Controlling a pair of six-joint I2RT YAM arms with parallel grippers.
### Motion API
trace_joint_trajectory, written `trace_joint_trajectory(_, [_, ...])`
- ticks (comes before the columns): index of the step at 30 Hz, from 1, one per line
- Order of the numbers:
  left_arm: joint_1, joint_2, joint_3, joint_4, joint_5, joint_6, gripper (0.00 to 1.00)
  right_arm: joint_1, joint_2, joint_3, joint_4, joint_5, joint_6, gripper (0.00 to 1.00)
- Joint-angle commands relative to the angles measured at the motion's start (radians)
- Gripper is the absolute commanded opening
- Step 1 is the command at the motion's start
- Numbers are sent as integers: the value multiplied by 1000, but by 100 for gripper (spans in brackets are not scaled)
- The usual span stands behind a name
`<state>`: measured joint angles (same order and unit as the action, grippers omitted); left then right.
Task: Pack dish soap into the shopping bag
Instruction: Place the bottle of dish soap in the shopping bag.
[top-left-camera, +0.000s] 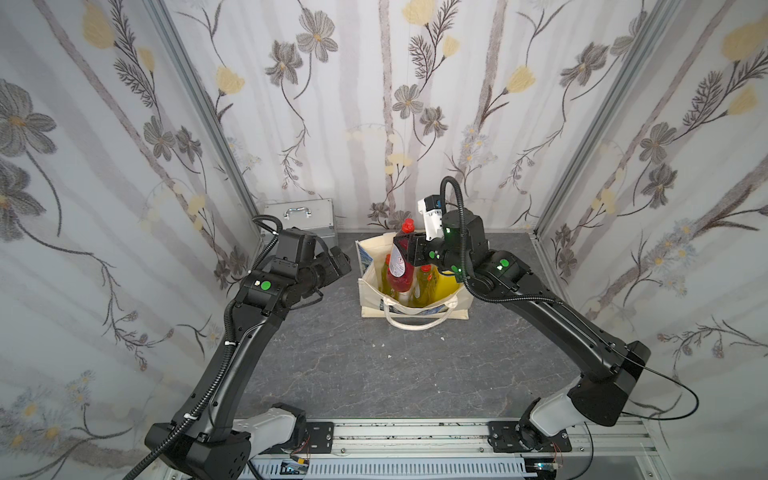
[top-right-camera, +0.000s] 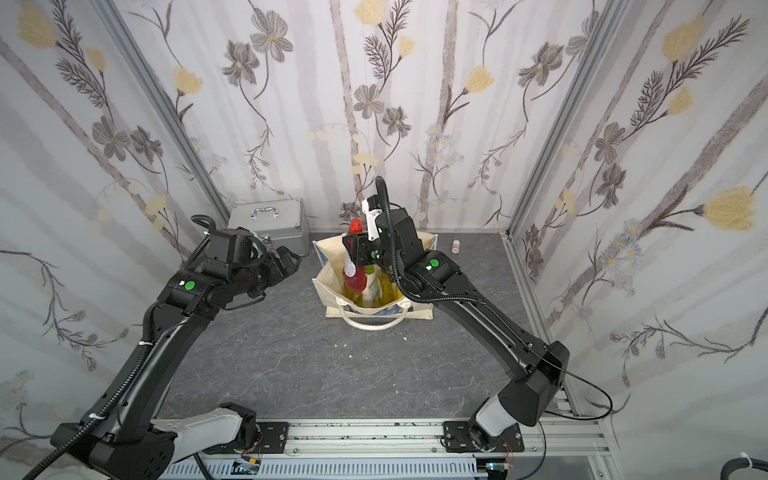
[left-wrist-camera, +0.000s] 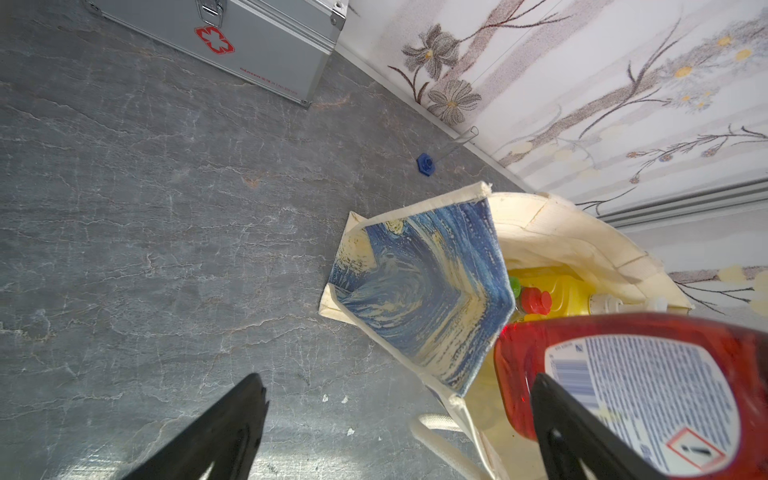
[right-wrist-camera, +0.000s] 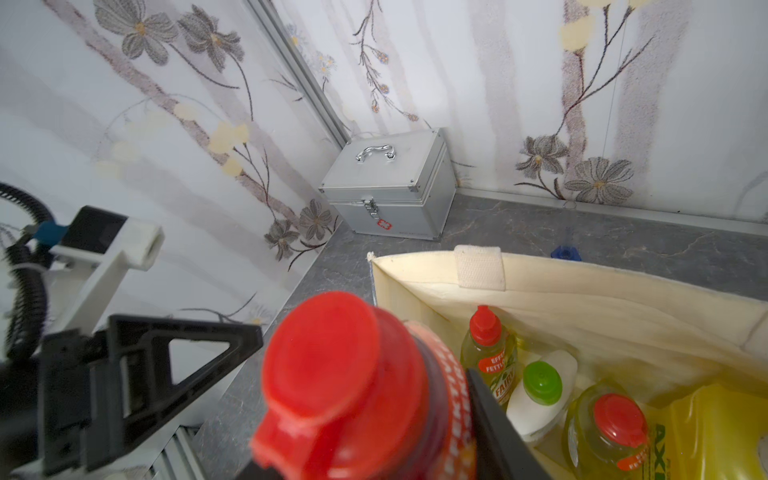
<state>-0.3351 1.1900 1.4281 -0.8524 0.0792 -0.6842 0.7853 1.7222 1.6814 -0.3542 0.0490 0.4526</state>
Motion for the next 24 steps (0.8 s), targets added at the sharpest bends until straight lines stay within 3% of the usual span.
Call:
trace_joint_trajectory(1, [-1,-6,17,-55,20,31,100,0,44,30,243,90,28,29])
trace_joint_trajectory(10, [2,2,62,-96,41,42,100,68,167,63,369,238,22,29])
trace_joint_trajectory(24, [2,36,93,-118,70,58,100,135,259,26,469,309,38,29])
